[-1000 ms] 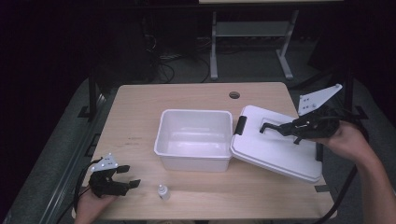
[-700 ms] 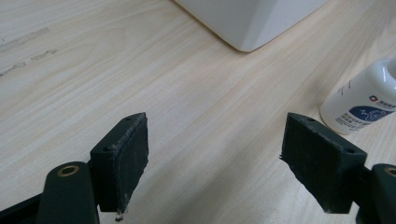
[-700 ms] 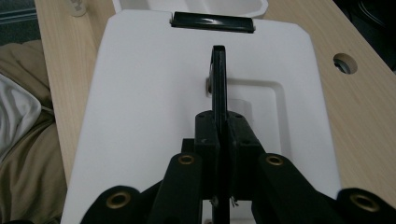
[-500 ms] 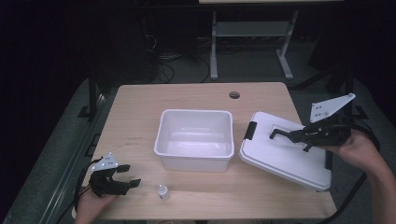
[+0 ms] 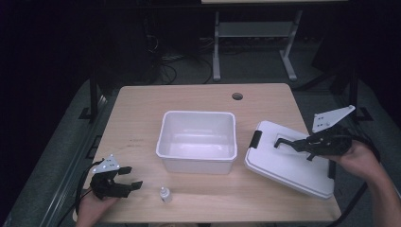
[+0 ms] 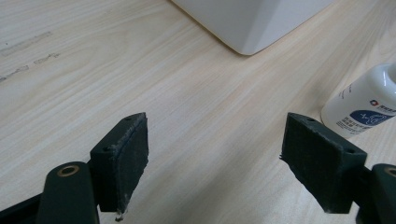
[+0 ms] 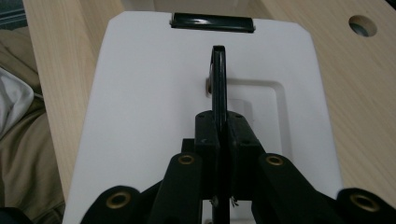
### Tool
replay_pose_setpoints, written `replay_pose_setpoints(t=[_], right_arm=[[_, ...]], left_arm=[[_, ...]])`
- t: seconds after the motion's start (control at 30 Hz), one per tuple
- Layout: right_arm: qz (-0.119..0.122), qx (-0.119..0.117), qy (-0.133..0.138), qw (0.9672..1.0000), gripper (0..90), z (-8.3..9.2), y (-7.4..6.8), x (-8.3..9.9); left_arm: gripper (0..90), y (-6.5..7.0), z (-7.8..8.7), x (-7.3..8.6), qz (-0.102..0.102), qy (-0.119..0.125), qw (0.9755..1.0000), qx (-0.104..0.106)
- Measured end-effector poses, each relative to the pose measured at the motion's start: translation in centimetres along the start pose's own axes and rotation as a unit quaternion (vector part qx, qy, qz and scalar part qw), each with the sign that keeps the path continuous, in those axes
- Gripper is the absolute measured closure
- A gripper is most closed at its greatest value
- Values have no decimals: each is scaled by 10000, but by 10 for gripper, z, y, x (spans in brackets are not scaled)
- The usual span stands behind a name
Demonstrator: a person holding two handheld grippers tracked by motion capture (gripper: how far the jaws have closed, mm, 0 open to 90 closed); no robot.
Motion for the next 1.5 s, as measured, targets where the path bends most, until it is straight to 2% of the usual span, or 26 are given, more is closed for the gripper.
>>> replay_pose_setpoints(t=[0.3,0.77,1.2,1.5], right_arm=[[-110,-51,-36,9999,839,-23,2,11],[-133,-163,-164,9996,839,-56,0,16],[-168,-176,-238,9994,838,-74,0,19],[-302,-142,-239,9992,838,-83,3,23]], left_arm=[[227,0,0,0,-4,-6,10000,9],[227,-1,0,0,-6,-9,10000,7],[228,-1,1,2,12,-24,10000,-2],[228,0,0,2,-11,-40,10000,14]])
Point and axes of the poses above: each handheld gripper's, and its own axes: z roughly backward along the jaws, x roughly out of its underside, y roughly to its right, the point moved 8 cm from there along -z, roughly forward along the jaws, and after that the axes turned 7 degrees about -z, right-handed, at the moved point
